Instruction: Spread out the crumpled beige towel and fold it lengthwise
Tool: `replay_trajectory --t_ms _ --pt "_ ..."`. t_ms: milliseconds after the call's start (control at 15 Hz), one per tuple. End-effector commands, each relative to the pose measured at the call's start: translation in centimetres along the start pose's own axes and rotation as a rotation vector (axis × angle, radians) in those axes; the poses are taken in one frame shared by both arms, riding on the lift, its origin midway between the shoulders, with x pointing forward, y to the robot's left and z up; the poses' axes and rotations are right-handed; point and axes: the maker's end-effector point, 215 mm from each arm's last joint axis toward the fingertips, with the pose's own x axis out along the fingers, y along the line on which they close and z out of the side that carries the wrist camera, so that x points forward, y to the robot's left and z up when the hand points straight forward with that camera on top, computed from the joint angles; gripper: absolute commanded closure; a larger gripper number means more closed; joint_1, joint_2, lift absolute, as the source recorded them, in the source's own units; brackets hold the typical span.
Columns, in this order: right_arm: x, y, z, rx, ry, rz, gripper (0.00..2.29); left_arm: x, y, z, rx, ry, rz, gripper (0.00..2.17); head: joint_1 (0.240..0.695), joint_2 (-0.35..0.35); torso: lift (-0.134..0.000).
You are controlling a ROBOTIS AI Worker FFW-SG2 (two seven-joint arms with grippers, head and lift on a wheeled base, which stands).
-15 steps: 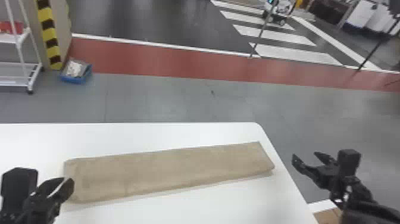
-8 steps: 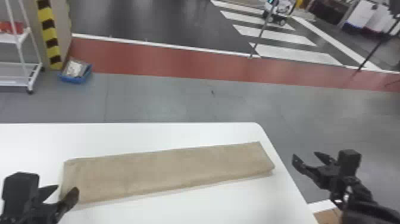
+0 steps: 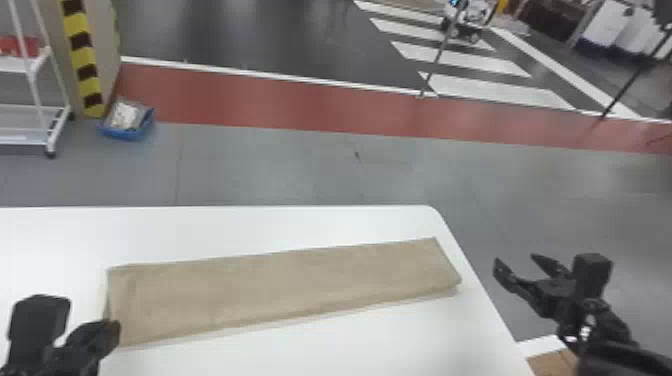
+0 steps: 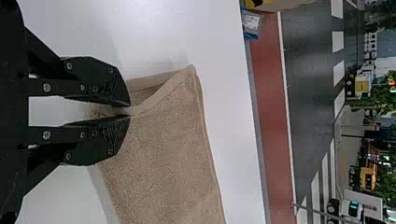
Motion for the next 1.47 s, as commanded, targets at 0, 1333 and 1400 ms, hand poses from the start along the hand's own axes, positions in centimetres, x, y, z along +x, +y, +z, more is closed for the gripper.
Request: replay_trajectory --t_ms 0,1333,1400 --pt "0.0 0.1 0.2 -0.003 -0.005 0.001 0.17 -0.3 0.7 -0.1 -0.002 -0.001 0.009 1.44 0.695 -0.350 0.000" --pt "0.5 2.0 -0.2 0.016 0.011 0.035 0.17 -1.9 9.2 0.5 0.004 -0.013 0.137 0.77 0.695 -0.350 0.000" --pt "0.3 3.0 -0.2 0.023 0.008 0.082 0.17 -1.9 9.0 0.7 0.008 -0.016 0.133 0.23 0.695 -0.350 0.000"
